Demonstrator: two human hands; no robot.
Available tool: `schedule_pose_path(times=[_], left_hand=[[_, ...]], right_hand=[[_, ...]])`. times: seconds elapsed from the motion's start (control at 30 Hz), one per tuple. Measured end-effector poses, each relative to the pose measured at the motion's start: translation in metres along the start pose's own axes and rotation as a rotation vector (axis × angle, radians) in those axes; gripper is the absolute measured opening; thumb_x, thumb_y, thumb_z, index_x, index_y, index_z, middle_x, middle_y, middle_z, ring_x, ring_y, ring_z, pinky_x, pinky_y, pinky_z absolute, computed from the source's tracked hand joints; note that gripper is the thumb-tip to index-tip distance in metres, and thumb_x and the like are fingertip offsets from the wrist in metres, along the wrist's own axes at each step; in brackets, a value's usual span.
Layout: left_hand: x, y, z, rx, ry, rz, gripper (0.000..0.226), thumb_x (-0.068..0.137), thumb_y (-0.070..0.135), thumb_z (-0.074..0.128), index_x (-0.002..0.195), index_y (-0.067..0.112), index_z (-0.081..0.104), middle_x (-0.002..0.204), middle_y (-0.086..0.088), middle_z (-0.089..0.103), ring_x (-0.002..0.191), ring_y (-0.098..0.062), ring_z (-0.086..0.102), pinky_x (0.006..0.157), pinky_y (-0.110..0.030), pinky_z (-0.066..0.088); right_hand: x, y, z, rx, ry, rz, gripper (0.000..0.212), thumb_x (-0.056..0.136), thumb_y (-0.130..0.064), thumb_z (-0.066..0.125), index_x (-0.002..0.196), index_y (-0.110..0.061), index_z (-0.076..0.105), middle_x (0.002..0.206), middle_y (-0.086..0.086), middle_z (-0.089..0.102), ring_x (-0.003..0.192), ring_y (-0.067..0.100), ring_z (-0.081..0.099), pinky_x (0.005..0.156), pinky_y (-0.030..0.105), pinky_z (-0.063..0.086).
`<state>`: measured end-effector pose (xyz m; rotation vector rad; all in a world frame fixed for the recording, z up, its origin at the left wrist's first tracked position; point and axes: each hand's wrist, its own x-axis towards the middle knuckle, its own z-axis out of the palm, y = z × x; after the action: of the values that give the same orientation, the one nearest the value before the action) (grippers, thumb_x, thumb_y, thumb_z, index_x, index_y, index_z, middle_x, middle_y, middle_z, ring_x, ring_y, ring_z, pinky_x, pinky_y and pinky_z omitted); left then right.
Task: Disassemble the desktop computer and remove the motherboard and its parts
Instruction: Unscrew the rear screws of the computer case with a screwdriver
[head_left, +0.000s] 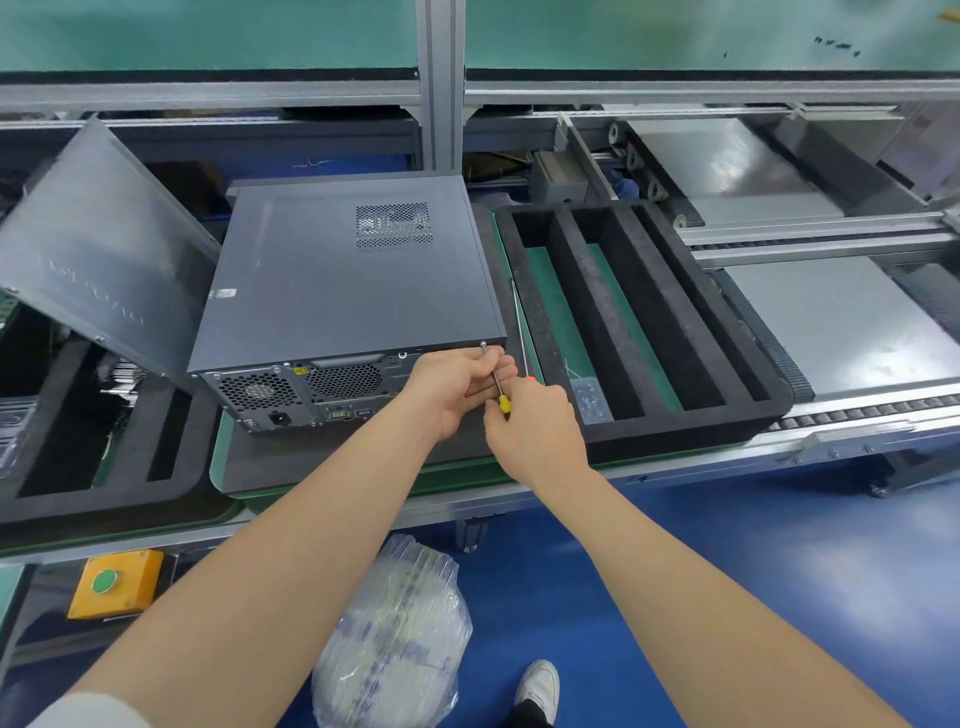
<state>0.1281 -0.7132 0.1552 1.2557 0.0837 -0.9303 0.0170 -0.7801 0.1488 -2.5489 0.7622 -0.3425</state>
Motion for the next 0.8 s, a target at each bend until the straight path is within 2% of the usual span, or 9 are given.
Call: schedule_pose_path(times=[0.07, 0.13, 0.27, 0.33, 0.4, 0.53, 0.63, 0.7, 0.8], left_hand=[[0.002, 0.0, 0.001, -0.002, 0.012, -0.002, 0.021, 0.099, -0.001, 0.063, 0.119, -0.006, 0.069, 0.1, -0.015, 0.079, 0.083, -0.02, 0.078, 0.068, -0.027, 0.062], [0.002, 0.001, 0.003, -0.001, 0.01, -0.01, 0.023, 0.1, -0.001, 0.062, 0.121, -0.008, 0.067, 0.096, -0.014, 0.077, 0.077, -0.021, 0.076, 0.069, -0.028, 0.061], [0.002, 0.001, 0.003, 0.023, -0.009, -0.033, 0.014, 0.102, 0.002, 0.058, 0.11, 0.0, 0.069, 0.084, -0.007, 0.079, 0.069, -0.015, 0.076, 0.059, -0.029, 0.061], [0.003, 0.001, 0.002, 0.018, -0.035, -0.028, 0.013, 0.103, 0.002, 0.056, 0.106, 0.001, 0.068, 0.082, -0.006, 0.079, 0.068, -0.015, 0.075, 0.064, -0.031, 0.062], [0.005, 0.001, 0.0, 0.021, -0.048, -0.011, 0.014, 0.104, 0.002, 0.055, 0.108, -0.001, 0.068, 0.084, -0.008, 0.079, 0.071, -0.017, 0.075, 0.072, -0.031, 0.062], [0.006, 0.0, -0.004, 0.02, -0.068, -0.002, 0.015, 0.103, 0.003, 0.057, 0.109, -0.002, 0.069, 0.092, -0.01, 0.079, 0.079, -0.019, 0.077, 0.082, -0.035, 0.062], [0.006, 0.0, -0.005, 0.014, -0.054, -0.01, 0.016, 0.103, 0.005, 0.058, 0.112, 0.0, 0.07, 0.099, -0.013, 0.079, 0.085, -0.021, 0.078, 0.091, -0.041, 0.058], [0.005, 0.0, -0.002, -0.016, -0.046, -0.025, 0.018, 0.103, 0.005, 0.056, 0.115, -0.001, 0.069, 0.102, -0.014, 0.079, 0.085, -0.022, 0.078, 0.087, -0.038, 0.06], [0.002, 0.002, 0.002, -0.074, -0.044, -0.037, 0.023, 0.103, 0.003, 0.054, 0.121, -0.004, 0.065, 0.112, -0.018, 0.076, 0.089, -0.024, 0.077, 0.076, -0.031, 0.064]], right_hand=[[0.002, 0.004, -0.003, 0.164, -0.054, 0.023, 0.027, 0.095, -0.032, 0.061, 0.074, -0.016, 0.055, 0.063, 0.0, 0.056, 0.059, 0.018, 0.052, 0.05, 0.033, 0.04], [0.002, 0.004, -0.008, 0.478, -0.172, 0.192, 0.031, 0.095, -0.038, 0.062, 0.079, -0.011, 0.065, 0.06, 0.006, 0.063, 0.046, 0.019, 0.054, 0.048, 0.034, 0.049], [-0.001, 0.008, -0.015, 1.345, -0.593, 0.705, 0.038, 0.1, -0.05, 0.056, 0.097, -0.012, 0.059, 0.064, 0.006, 0.053, 0.045, 0.016, 0.043, 0.042, 0.026, 0.034], [-0.004, 0.01, -0.016, 1.653, -0.703, 0.798, 0.031, 0.103, -0.044, 0.05, 0.096, -0.014, 0.055, 0.063, 0.002, 0.046, 0.043, 0.01, 0.035, 0.037, 0.02, 0.027], [-0.005, 0.01, -0.016, 1.774, -0.706, 0.792, 0.027, 0.106, -0.035, 0.046, 0.093, -0.012, 0.055, 0.061, -0.001, 0.043, 0.038, 0.007, 0.029, 0.033, 0.018, 0.021], [-0.003, 0.003, -0.014, 1.614, -0.59, 0.74, 0.022, 0.108, -0.028, 0.043, 0.097, -0.011, 0.051, 0.06, 0.003, 0.047, 0.038, 0.01, 0.029, 0.033, 0.021, 0.02], [-0.002, 0.002, -0.012, 1.282, -0.489, 0.642, 0.025, 0.108, -0.029, 0.044, 0.102, -0.008, 0.056, 0.062, 0.007, 0.054, 0.04, 0.014, 0.036, 0.039, 0.022, 0.024], [-0.003, 0.002, -0.012, 1.027, -0.397, 0.541, 0.033, 0.106, -0.026, 0.045, 0.097, 0.0, 0.062, 0.063, 0.012, 0.059, 0.041, 0.017, 0.045, 0.04, 0.025, 0.033], [-0.003, 0.0, -0.013, 0.67, -0.247, 0.35, 0.03, 0.101, -0.021, 0.047, 0.085, -0.007, 0.069, 0.06, 0.013, 0.068, 0.041, 0.023, 0.06, 0.038, 0.028, 0.046]])
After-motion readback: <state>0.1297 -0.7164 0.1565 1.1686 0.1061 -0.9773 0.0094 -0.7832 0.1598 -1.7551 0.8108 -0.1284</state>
